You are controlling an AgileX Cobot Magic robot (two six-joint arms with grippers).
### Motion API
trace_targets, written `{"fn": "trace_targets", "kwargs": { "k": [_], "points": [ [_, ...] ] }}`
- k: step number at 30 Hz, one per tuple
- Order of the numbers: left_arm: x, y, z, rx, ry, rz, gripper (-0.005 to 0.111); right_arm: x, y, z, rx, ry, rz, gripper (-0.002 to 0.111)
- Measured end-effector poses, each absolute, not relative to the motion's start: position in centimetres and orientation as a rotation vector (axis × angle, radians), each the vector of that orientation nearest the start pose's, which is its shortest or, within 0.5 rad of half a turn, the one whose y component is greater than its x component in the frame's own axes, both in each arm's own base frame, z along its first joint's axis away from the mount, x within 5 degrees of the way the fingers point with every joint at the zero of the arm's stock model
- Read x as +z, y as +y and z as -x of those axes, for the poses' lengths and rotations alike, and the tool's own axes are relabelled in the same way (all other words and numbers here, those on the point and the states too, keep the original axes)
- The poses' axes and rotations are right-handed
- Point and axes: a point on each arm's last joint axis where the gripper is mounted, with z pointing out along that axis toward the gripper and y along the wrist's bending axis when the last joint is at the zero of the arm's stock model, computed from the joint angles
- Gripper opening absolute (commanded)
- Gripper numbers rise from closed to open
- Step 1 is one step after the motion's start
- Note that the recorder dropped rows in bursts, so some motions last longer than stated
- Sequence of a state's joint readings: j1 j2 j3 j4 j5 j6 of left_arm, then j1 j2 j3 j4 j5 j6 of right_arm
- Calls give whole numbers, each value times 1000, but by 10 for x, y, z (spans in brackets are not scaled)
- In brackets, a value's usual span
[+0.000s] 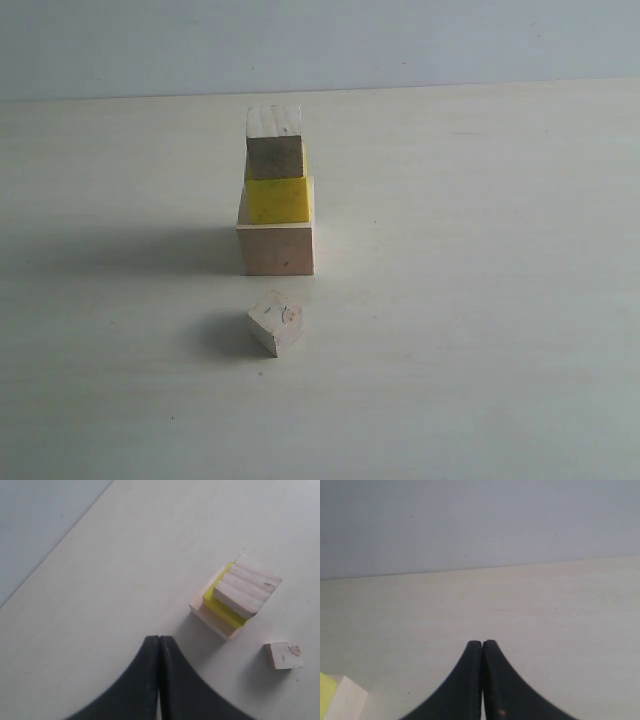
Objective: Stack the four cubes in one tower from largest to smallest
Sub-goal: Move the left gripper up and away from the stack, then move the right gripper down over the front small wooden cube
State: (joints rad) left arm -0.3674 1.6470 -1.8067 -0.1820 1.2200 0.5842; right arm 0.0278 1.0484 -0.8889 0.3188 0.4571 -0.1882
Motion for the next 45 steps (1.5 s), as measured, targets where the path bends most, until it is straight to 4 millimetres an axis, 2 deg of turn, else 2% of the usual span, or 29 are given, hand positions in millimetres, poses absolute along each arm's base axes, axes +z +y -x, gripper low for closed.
{"fn": "trace_targets", "kwargs": {
  "k": [5,10,17,21,26,32,38,45],
  "points": [
    [411,-115,-307,-158,2308,-1047,0,338,23,-217,270,2174,50,0],
    [397,-96,-297,-208,2355,-938,0,325,36,-211,390,2205,193,0],
    [374,-88,-282,-257,2326,-824,0,302,78,-203,531,2220,652,0],
    [365,-83,-271,-255,2304,-733,0,287,100,-204,585,2245,824,0],
    [365,-77,-249,-259,2233,-642,0,266,127,-205,630,2262,1022,0],
    [365,-72,-226,-288,2213,-580,0,243,158,-202,688,2291,1153,0],
    [361,-68,-206,-292,2202,-559,0,221,188,-189,737,2320,1304,0],
    [359,-60,-183,-290,2130,-476,0,203,213,-180,675,2308,1301,0]
  ]
}}
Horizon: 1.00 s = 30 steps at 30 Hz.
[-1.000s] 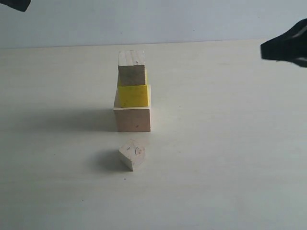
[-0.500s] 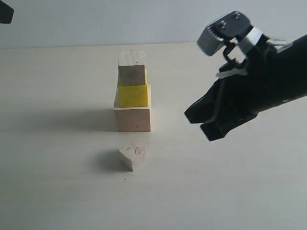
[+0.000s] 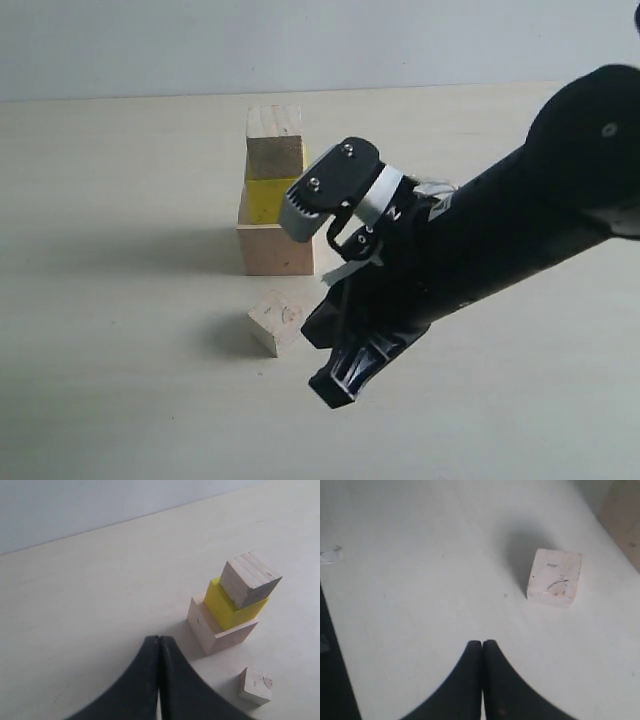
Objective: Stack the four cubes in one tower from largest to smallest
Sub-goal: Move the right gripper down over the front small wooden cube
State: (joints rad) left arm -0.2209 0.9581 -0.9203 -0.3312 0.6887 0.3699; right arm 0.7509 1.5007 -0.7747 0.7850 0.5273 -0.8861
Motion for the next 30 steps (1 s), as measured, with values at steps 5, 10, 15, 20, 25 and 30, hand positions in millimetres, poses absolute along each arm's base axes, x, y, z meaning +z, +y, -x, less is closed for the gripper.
{"fn": "trace_targets", "kwargs": {
  "k": [5,10,15,20,25,30],
  "points": [
    [346,-57,-173,-283,2152,-457,0,182,220,-174,606,2335,1233,0],
    [333,-56,-170,-279,2189,-457,0,172,227,-173,560,2324,1218,0],
    [330,-56,-169,-279,2201,-458,0,160,229,-176,531,2352,1201,1],
    [331,-56,-170,-280,2183,-448,0,156,241,-185,549,2386,1171,16],
    [331,-56,-170,-287,2181,-443,0,167,255,-197,567,2343,1172,43],
    [331,-56,-170,-287,2185,-444,0,167,259,-199,564,2336,1191,57]
  ]
}}
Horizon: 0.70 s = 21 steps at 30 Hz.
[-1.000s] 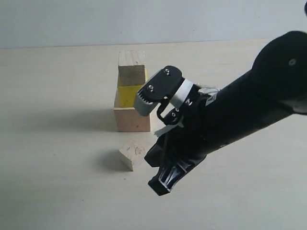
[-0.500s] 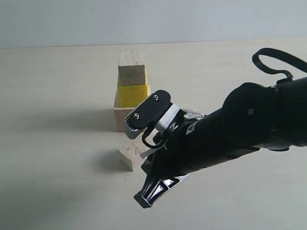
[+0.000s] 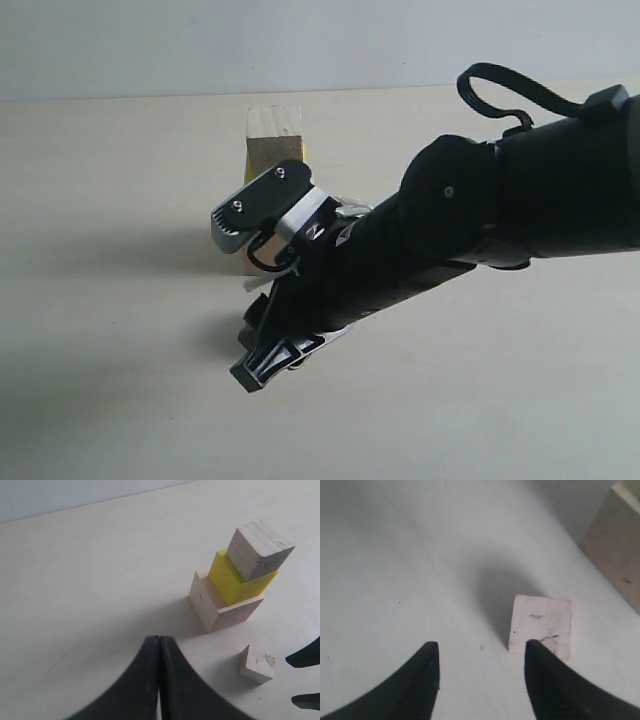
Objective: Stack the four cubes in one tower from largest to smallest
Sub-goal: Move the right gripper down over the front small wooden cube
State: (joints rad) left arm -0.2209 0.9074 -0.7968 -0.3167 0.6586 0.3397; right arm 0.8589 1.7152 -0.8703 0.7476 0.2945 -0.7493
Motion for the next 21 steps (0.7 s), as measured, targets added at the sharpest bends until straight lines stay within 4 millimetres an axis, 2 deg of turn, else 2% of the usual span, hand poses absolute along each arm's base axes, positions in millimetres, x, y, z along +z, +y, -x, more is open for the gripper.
{"fn": "trace_targets", "kwargs": {
  "k": [9,17,21],
  "points": [
    [330,-56,-170,-288,2188,-446,0,150,261,-205,520,2394,1154,57],
    [330,-56,-170,-288,2188,-446,0,155,278,-220,504,2350,1219,57],
    [330,-56,-170,-289,2194,-448,0,149,281,-225,445,2373,1269,57]
  ]
}}
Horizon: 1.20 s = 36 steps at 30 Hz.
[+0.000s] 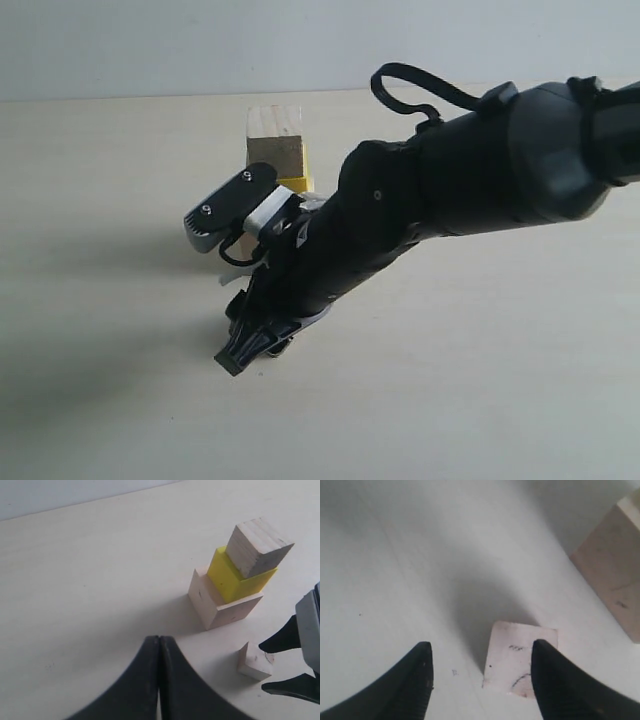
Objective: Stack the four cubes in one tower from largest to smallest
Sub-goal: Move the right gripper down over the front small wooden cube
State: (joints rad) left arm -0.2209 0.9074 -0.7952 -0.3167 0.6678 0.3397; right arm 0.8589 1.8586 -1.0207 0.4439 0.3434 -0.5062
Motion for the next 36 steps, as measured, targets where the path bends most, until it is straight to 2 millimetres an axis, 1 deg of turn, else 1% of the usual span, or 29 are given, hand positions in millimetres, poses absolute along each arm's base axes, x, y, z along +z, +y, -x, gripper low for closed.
{"fn": "trace_targets", "kwargs": {
  "k": [5,9,28,36],
  "points": [
    [329,-56,-169,-293,2210,-455,0,144,281,-230,367,2410,1297,57],
    [328,-56,-168,-293,2212,-456,0,141,281,-231,340,2416,1313,57],
    [328,-56,-168,-293,2212,-456,0,141,281,-232,342,2431,1287,57],
    [328,-56,-168,-293,2212,-456,0,137,284,-235,338,2421,1281,57]
  ]
}}
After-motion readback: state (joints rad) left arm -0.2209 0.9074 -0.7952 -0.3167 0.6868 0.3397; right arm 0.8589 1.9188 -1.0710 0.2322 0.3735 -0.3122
